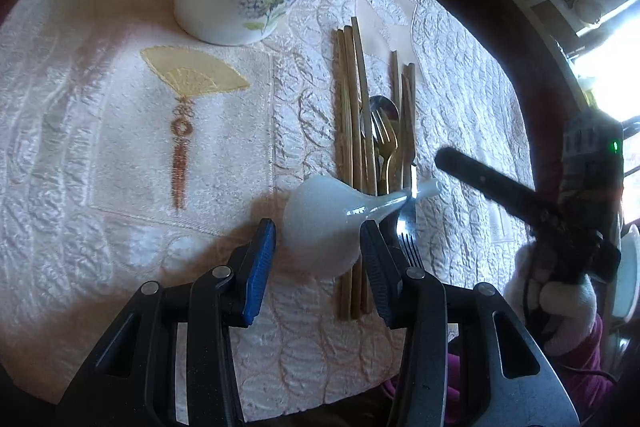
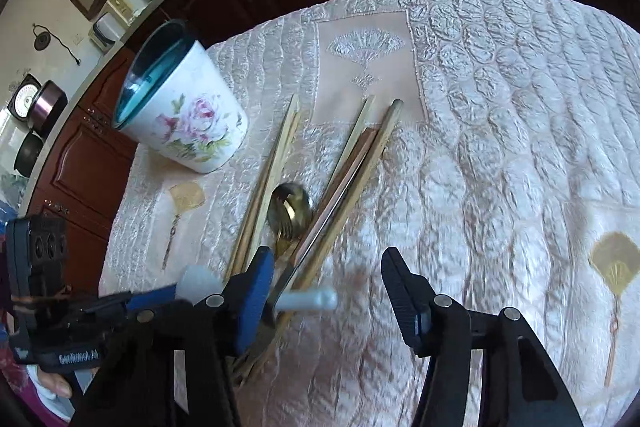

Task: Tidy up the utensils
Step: 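Move left tool to the white ceramic spoon while right tool reaches the fork, then close left tool on the white ceramic spoon while right tool grasps the fork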

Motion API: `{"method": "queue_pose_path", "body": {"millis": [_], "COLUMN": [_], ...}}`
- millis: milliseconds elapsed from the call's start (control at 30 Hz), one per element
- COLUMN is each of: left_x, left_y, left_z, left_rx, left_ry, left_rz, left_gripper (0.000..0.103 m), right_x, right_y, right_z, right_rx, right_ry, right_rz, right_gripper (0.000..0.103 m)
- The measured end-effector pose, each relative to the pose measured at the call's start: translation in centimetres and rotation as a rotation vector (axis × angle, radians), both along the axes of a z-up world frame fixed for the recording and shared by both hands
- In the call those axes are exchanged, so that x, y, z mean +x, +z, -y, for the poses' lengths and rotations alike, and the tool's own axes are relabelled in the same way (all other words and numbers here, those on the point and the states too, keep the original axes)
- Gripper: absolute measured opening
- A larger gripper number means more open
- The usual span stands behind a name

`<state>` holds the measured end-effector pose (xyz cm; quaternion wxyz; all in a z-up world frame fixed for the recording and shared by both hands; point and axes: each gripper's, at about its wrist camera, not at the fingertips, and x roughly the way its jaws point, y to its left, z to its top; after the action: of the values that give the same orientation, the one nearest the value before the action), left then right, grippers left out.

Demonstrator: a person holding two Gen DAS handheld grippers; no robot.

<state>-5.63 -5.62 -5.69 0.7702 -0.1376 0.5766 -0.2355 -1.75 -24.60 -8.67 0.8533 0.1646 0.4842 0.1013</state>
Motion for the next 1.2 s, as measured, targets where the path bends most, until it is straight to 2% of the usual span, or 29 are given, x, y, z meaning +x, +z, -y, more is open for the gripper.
{"method": "queue_pose_path", "body": {"millis": [100,233,467,600,667,733,867,967,1000,1067,1200], "left_x": [0.4,1.0,1.2,1.5,1.5,1.4,1.0,0.9,0.8,0.7,0.1], "left_y": [-0.1,0.1,2.2,2.7,2.7,2.8,4.2,5.1,5.4,6.0,7.8], "left_z": [0.1,0.0,0.2,0.4,0.3,0.2,0.2,0.2,0.2,0.0,-0.5], "left_rx": [-0.016,-0.049,-0.068,-0.056,-0.06,-0.074,-0.072,-0.071,-0.067,-0.086,-0.092], "left_ry": [0.003,0.014,-0.008,-0.026,-0.026,-0.028,-0.046,-0.054,-0.056,-0.057,-0.068], "left_rz": [-0.004,-0.003,0.066,0.084,0.079,0.078,0.106,0.116,0.122,0.122,0.16], "left_gripper": [0.04,0.035,0.022,0.021,0.021,0.018,0.015,0.014,0.013,0.011,0.009], "right_x": [1.6,3.7,5.2,6.1,6.4,6.4,6.1,5.8,5.7,4.6,3.8], "right_y": [0.3,0.1,-0.8,-0.8,-0.6,-0.4,-0.6,-0.6,-0.5,-0.8,0.0], "right_z": [-0.1,-0.2,1.4,2.0,2.4,2.1,0.4,-0.5,-0.3,-0.1,0.8], "right_rx": [-0.003,-0.039,-0.044,-0.094,-0.053,-0.026,-0.057,-0.096,-0.082,-0.046,-0.121], "right_ry": [0.004,0.015,-0.028,-0.051,-0.055,-0.04,0.022,0.047,0.051,0.039,0.032], "right_rz": [0.007,-0.003,-0.032,-0.031,-0.052,-0.055,-0.077,-0.054,-0.045,-0.04,-0.028], "right_gripper": [0.053,0.042,0.024,0.022,0.022,0.022,0.022,0.021,0.02,0.01,0.007]}}
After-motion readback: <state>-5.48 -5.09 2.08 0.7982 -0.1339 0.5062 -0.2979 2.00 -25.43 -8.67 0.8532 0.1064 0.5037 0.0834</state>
